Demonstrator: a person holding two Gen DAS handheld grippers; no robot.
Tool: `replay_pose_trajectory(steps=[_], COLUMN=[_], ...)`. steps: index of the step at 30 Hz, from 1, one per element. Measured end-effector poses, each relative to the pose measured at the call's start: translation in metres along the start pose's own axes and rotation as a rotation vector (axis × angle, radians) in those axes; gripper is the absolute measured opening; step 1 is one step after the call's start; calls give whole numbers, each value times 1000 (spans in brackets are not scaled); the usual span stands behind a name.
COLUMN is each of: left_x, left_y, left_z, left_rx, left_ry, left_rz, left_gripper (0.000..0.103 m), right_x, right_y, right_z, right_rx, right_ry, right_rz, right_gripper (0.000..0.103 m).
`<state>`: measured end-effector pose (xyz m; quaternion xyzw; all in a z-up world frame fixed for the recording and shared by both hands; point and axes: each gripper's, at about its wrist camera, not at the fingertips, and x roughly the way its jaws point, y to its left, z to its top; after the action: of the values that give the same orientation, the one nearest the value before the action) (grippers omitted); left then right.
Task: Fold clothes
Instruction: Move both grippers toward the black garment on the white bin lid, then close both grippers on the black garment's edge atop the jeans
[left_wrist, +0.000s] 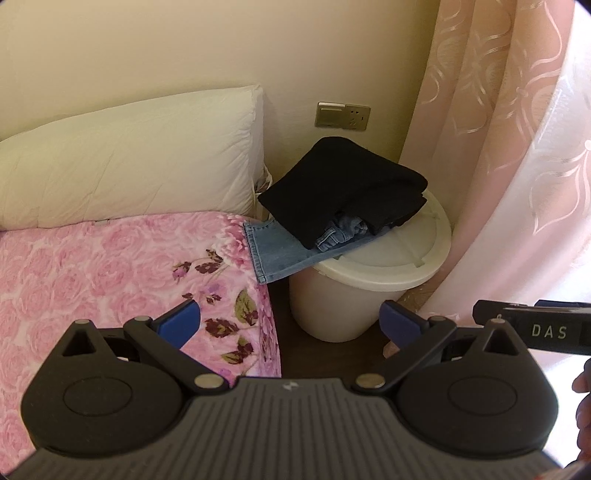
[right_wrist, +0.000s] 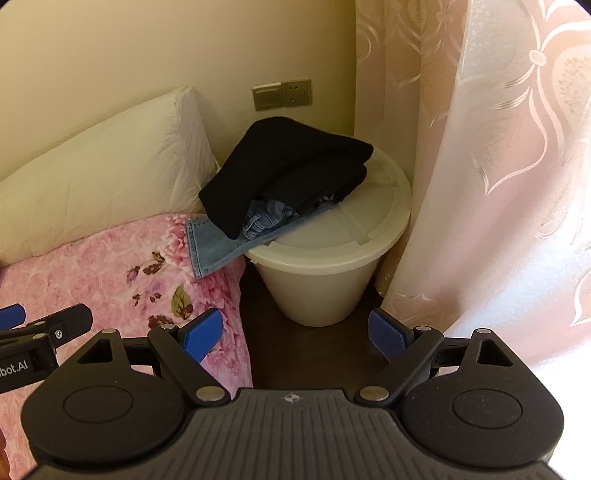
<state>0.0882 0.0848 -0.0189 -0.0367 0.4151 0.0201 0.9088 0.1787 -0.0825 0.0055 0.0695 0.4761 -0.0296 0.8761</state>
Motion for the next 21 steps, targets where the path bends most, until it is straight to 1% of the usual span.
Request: replay_pose_trajectory(steps=[5, 11, 17, 21], left_x=[12, 34, 72, 106], left_y=[3, 4, 3, -2], left_z=[10, 21, 35, 56], left_rx=[-9, -33, -52, -58], left_ry=[13, 35, 80, 95], left_rz=[3, 5, 6, -6], left_gripper=[102, 102, 102, 102], right_x=[11, 34, 75, 113], right_y=[-1, -9, -29, -39], right_z=[12, 26, 50, 78], right_rx=[-1, 3, 41, 42], right_ry=[16, 25, 42, 69], right_rz=[-6, -2, 43, 62], right_gripper=[89, 89, 89, 88])
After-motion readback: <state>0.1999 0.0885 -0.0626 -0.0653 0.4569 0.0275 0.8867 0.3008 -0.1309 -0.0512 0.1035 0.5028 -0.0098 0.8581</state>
